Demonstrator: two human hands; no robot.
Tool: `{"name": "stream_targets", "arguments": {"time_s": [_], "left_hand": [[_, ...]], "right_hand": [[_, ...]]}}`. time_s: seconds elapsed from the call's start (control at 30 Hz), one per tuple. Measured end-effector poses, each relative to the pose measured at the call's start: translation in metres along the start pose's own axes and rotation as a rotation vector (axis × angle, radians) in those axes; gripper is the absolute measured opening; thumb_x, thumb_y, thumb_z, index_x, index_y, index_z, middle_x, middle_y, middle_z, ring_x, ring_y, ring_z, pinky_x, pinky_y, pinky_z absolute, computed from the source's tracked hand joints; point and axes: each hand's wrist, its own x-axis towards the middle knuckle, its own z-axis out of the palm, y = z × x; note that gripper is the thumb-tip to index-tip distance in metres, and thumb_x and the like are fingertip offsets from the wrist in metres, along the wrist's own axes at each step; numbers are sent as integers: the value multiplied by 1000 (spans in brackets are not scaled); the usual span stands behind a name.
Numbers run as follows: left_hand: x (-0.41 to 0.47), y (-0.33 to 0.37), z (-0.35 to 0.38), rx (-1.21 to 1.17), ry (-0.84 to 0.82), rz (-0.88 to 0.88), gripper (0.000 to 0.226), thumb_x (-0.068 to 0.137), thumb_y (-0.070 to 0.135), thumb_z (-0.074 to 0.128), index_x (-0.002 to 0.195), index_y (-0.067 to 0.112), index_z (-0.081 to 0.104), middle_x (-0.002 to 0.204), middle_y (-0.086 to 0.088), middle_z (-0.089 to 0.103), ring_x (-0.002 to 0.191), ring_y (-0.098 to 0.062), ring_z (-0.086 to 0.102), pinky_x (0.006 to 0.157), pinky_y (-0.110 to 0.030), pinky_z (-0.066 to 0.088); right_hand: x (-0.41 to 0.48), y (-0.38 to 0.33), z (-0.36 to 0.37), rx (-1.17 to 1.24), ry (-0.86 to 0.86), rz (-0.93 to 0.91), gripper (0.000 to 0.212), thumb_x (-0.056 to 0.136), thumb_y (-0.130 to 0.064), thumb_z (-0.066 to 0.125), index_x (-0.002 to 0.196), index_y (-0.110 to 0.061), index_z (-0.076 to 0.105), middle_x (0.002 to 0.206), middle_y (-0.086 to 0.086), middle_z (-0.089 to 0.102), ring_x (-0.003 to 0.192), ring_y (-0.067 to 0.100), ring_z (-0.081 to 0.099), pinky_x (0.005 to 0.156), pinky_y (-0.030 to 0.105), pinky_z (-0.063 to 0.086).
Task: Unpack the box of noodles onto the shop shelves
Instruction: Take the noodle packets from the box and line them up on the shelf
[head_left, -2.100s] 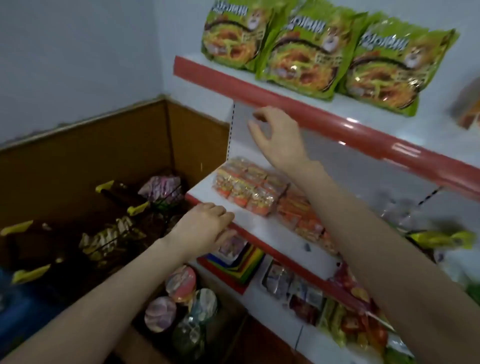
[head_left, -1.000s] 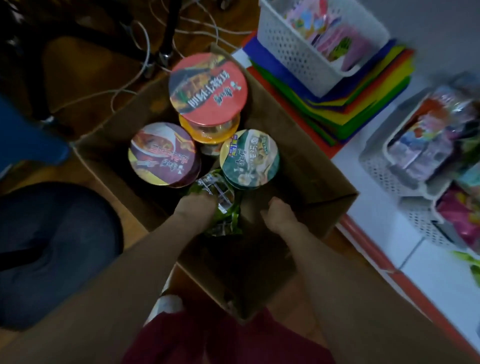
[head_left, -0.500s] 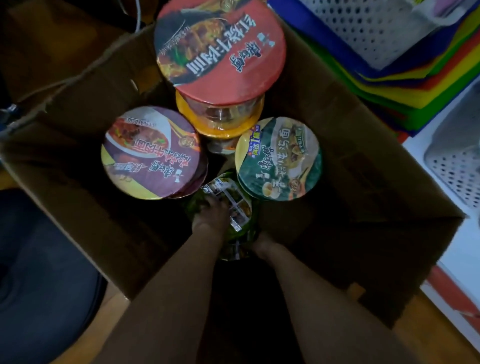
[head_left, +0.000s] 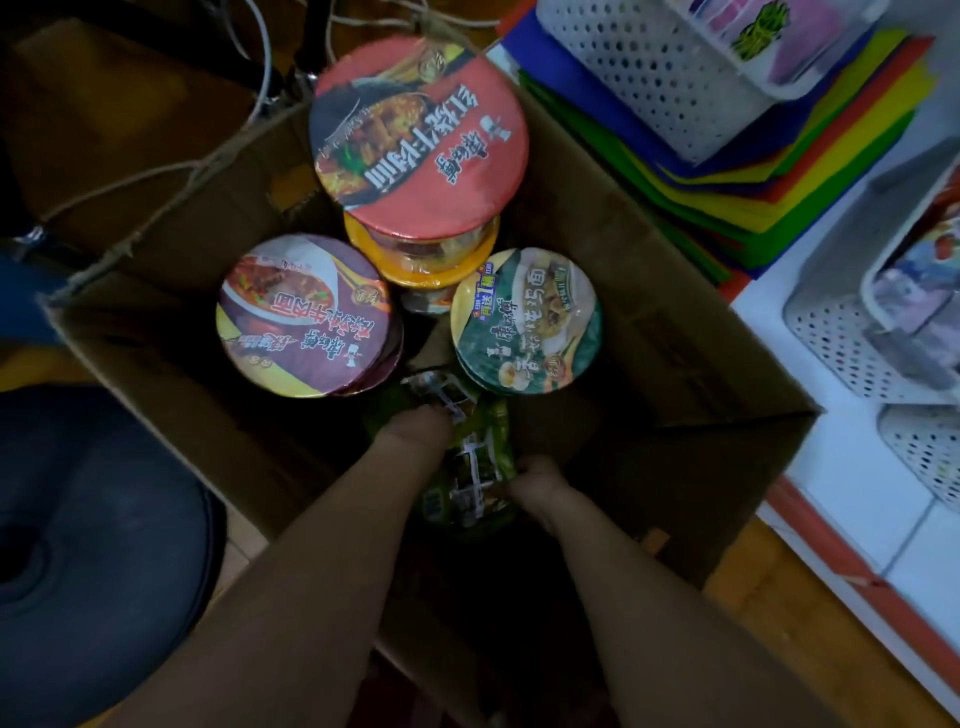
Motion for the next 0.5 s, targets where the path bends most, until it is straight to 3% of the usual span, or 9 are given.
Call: {"name": "stream_targets", "arguments": {"time_s": [0.1,0.2,0.3,0.5], "left_hand": [[-36,5,-15,21,55,16,39,97,2,34,135,0,39,137,-21,45,126,-33,46,102,-35,36],[-74,11,-29,26,125,4,39,95,-1,35,134,-3,36,134,-21,47,123,-34,49,99,-35,38],[-111,13,-38,-3,160,13,37,94,-1,37,131,-2,39,128,-22,52,117,-36,53,95,-38,41],[-199,7,-63,-28,258,-19,32,92,4,42,124,4,42,117,-19,58,106,-35,58,84,-40,46]], "right_hand": [[-29,-1,-12,-158,38,-57,19,86,-12,59,100,-2,65,108,16,64,98,30,61,83,33,51],[-66,-4,-24,-339,115,-130,20,90,-10,49,105,-6,62,110,14,61,101,30,59,76,30,44],[-108,-7,-31,-437,197,-233,25,91,-2,44,109,-7,60,112,14,60,105,31,56,76,31,41],[-196,-9,-52,-480,320,-362,34,90,0,41,118,-11,56,106,17,64,97,34,61,81,42,51]]}}
